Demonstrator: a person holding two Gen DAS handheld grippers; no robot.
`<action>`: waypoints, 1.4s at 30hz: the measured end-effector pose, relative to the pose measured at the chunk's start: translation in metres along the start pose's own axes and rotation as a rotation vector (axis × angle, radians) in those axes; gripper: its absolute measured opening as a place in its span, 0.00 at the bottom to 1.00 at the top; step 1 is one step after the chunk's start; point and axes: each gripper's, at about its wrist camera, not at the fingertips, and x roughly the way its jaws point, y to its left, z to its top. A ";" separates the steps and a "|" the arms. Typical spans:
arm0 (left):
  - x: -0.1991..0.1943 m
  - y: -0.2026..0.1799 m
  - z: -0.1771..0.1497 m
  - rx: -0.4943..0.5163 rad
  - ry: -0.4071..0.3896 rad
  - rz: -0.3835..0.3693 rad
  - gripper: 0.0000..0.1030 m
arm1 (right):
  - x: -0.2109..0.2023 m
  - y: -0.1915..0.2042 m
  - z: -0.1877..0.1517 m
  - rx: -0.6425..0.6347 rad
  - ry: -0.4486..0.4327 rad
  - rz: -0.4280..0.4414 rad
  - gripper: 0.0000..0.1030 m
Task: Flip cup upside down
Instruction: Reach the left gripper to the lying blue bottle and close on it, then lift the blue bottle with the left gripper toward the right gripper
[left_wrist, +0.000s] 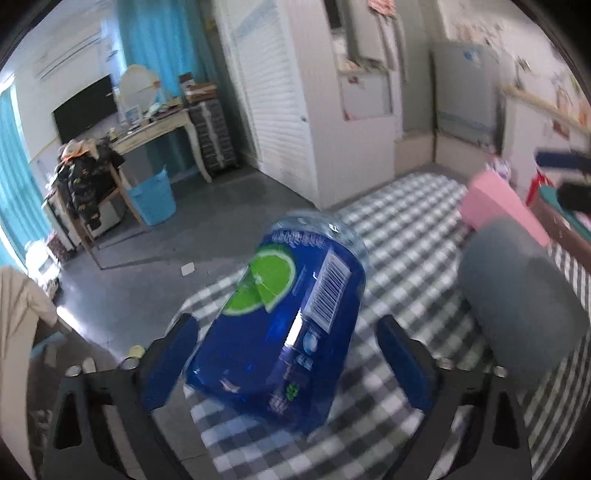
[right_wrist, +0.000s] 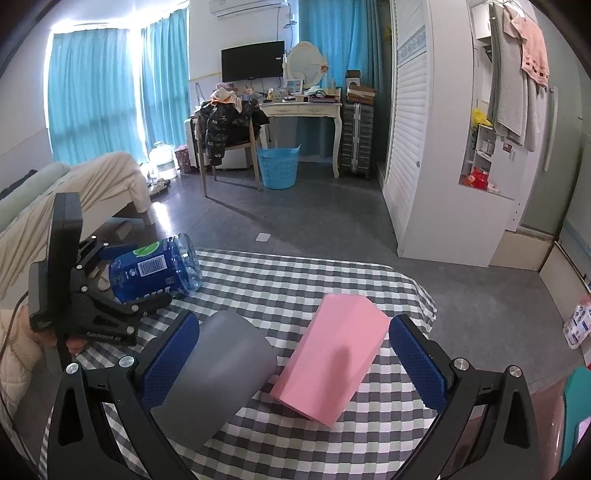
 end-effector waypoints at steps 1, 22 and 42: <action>-0.003 -0.003 -0.002 0.012 0.011 0.002 0.82 | 0.000 0.001 0.000 0.003 0.000 0.001 1.00; -0.150 -0.099 -0.100 -0.393 0.223 0.194 0.69 | -0.097 0.019 -0.036 0.081 -0.058 0.085 1.00; -0.190 -0.263 -0.096 -0.448 0.174 0.214 0.72 | -0.219 -0.021 -0.149 0.074 0.007 -0.062 1.00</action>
